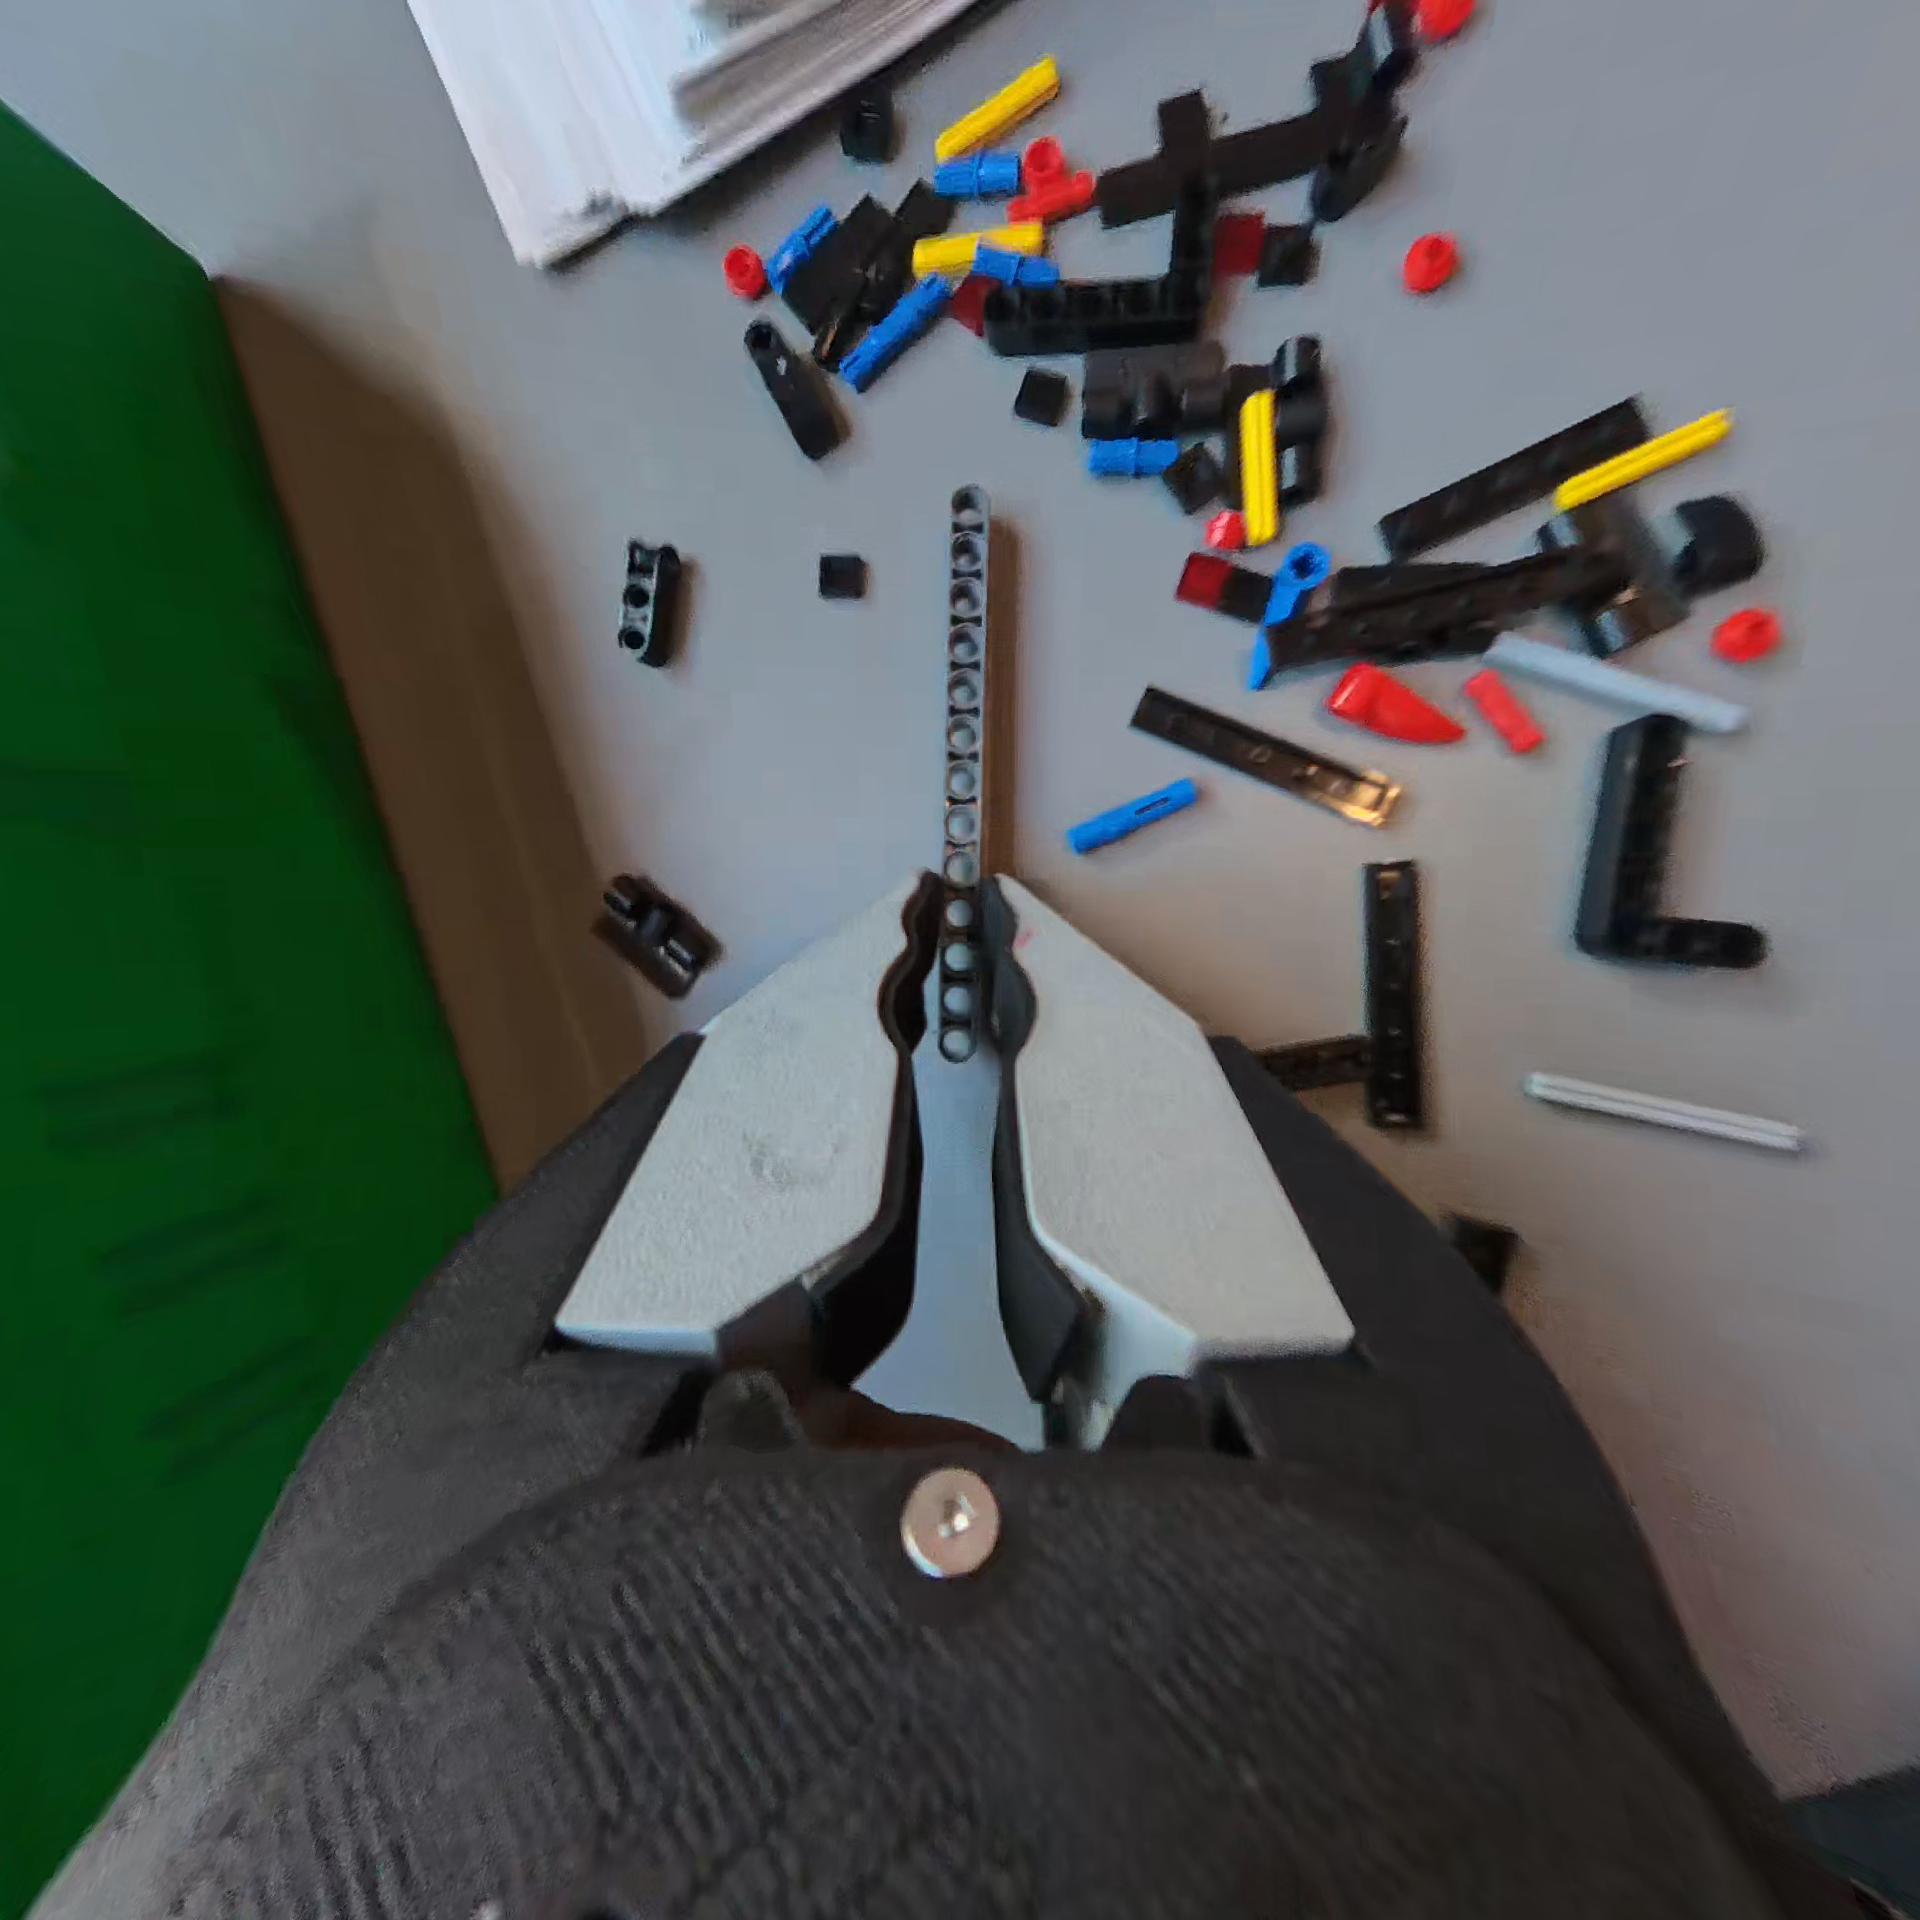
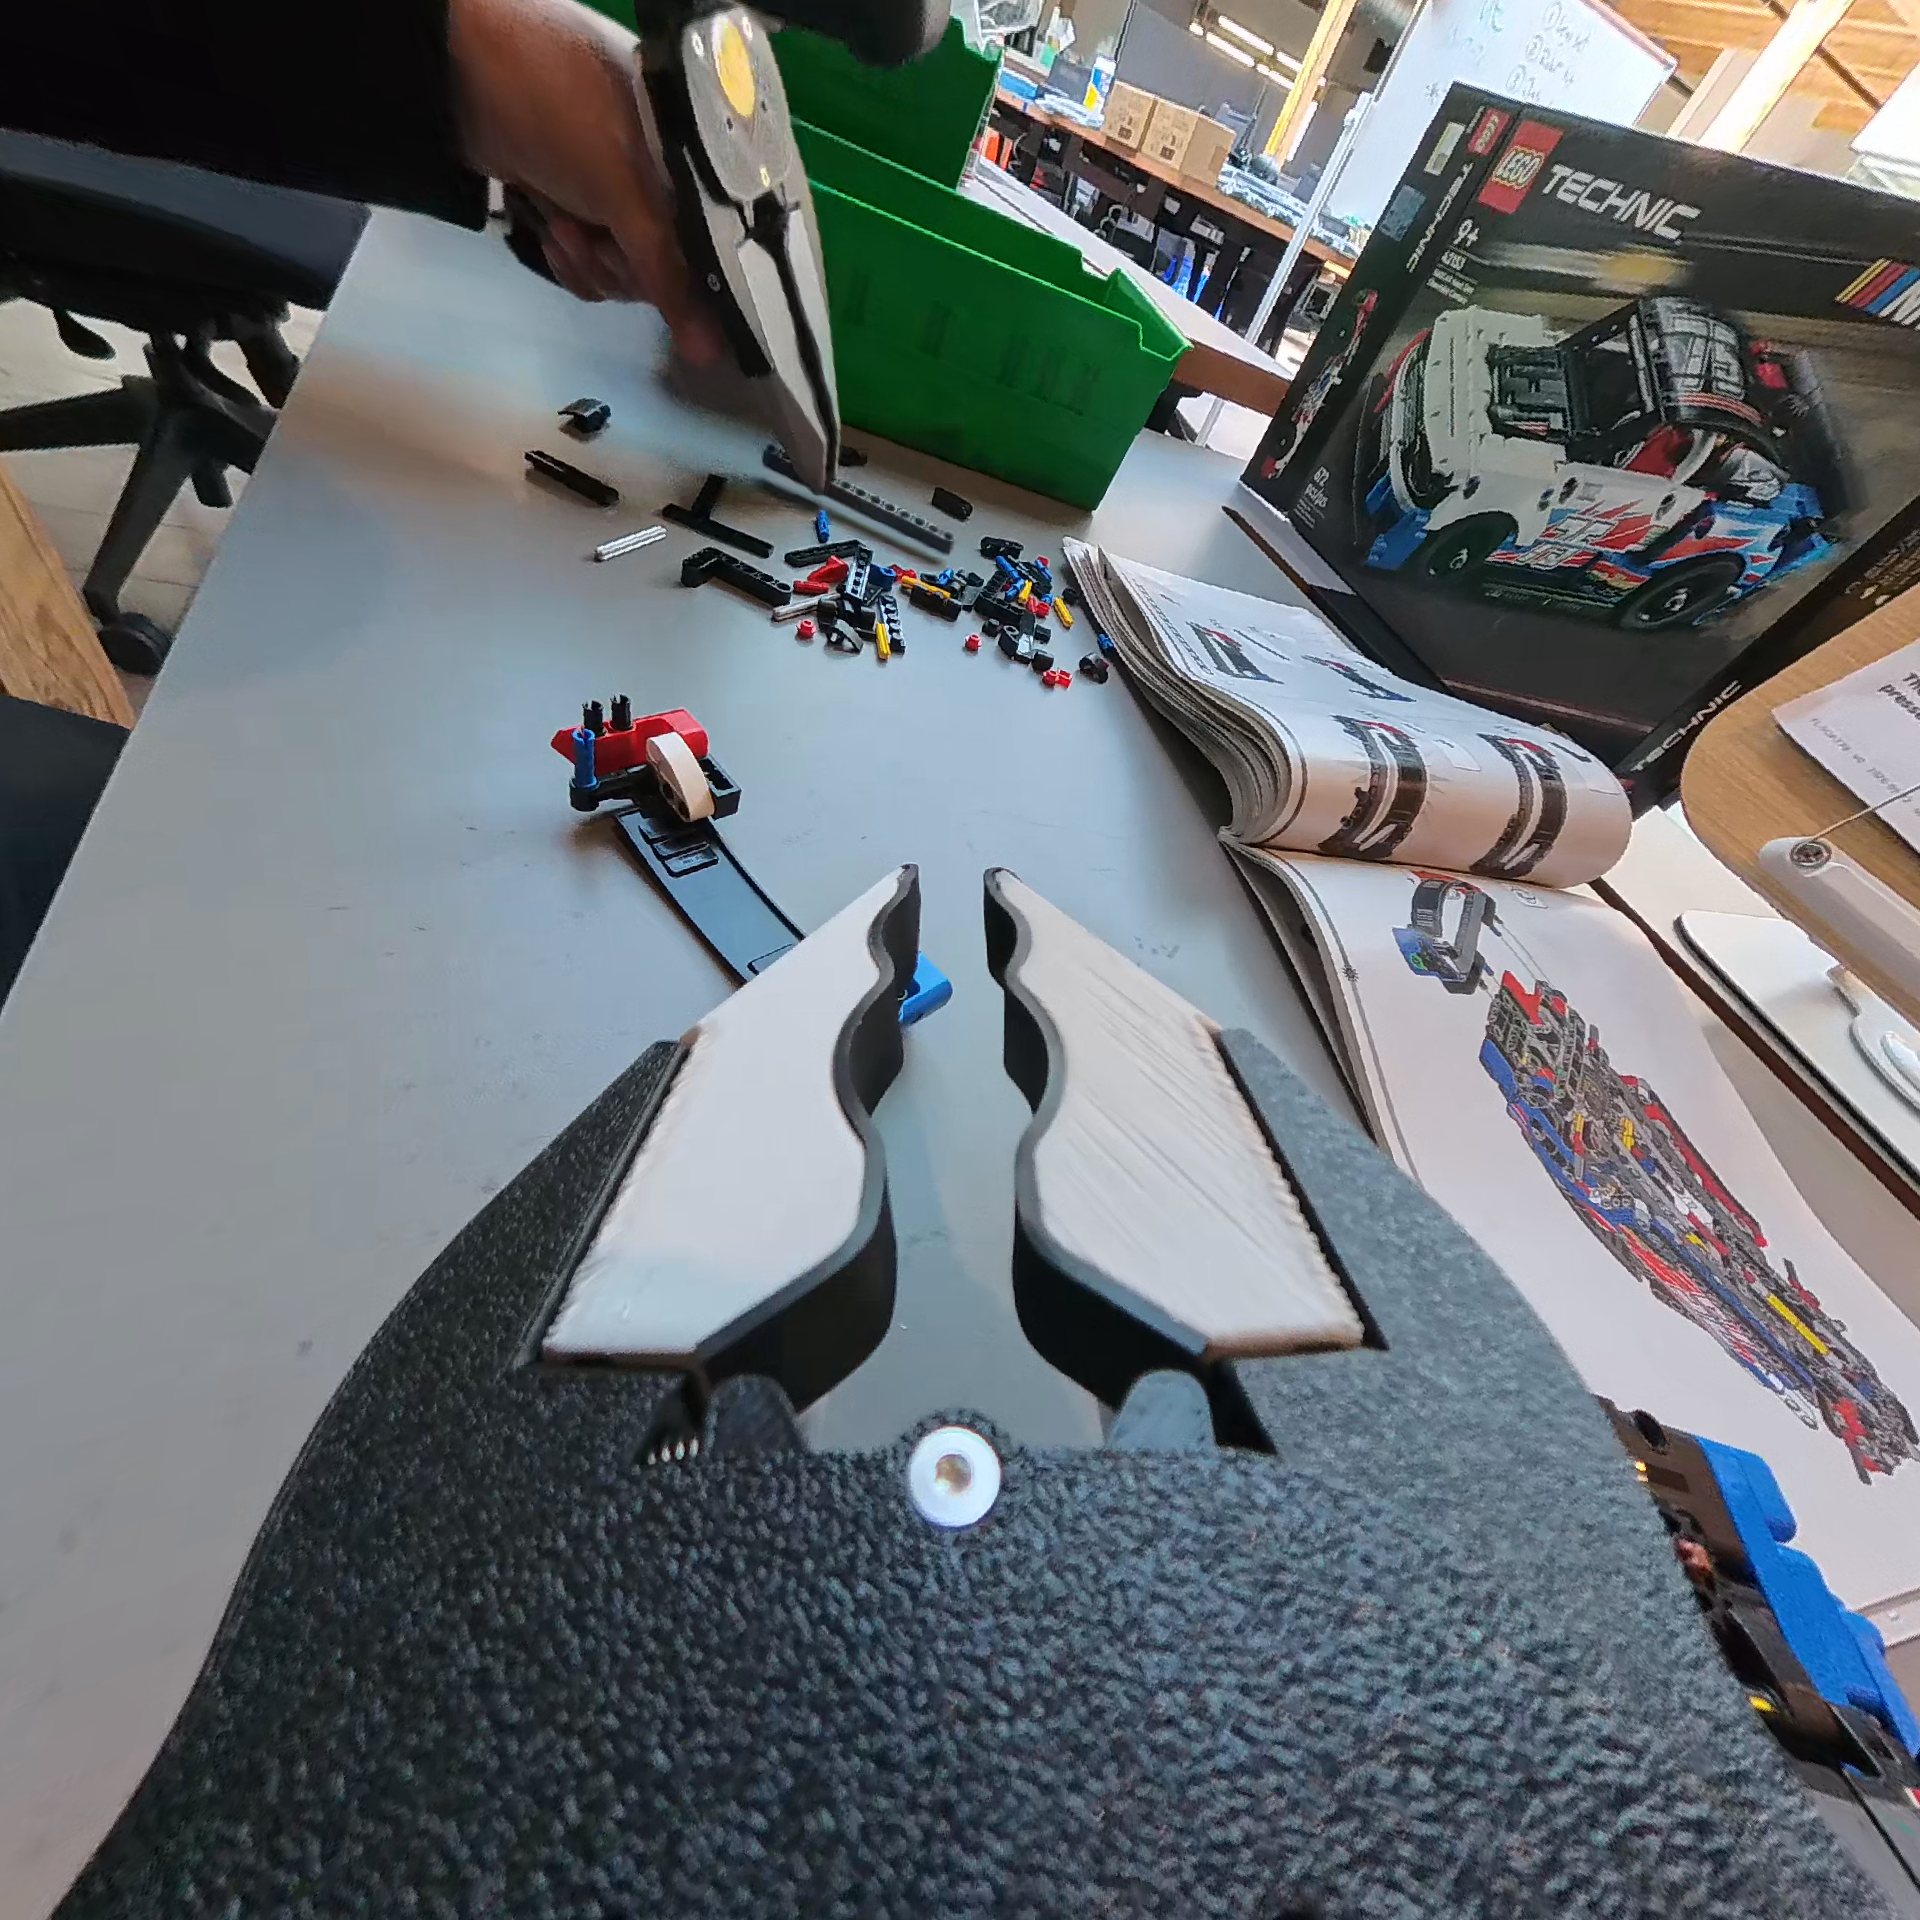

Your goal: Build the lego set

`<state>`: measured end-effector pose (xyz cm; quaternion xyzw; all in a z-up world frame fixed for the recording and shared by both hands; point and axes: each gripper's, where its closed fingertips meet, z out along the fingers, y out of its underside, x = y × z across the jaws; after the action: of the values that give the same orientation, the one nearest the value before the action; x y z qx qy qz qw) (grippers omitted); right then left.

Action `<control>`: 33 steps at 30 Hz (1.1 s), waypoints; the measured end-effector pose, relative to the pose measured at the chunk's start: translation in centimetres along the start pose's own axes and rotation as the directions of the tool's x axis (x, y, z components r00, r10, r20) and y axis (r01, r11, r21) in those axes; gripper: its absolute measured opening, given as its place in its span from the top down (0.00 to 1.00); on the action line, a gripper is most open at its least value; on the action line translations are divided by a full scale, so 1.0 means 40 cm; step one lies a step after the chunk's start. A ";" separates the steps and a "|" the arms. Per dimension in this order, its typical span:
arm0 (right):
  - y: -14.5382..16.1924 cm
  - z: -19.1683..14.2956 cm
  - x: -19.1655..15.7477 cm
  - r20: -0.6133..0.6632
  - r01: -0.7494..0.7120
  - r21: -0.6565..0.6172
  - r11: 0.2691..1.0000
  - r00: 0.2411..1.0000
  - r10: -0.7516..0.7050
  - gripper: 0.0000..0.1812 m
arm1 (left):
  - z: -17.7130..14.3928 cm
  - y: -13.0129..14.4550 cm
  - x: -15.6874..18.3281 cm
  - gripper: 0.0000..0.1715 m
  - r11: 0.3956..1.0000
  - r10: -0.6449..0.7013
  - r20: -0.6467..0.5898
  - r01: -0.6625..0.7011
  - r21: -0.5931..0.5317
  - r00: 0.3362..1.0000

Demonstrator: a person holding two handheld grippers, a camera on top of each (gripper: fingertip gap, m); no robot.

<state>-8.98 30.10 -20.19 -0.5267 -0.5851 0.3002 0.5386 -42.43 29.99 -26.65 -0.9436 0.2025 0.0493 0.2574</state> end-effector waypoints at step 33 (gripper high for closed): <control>-0.084 -0.016 0.018 0.000 -0.116 0.181 0.977 0.993 0.118 0.98 | -0.298 0.027 0.023 0.74 0.754 -0.446 -0.006 0.380 0.536 0.895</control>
<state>-9.25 29.74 -16.72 -0.5107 -0.5206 0.3806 0.5686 -42.18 22.78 -17.05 -0.8533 -0.0215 -0.0084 0.5209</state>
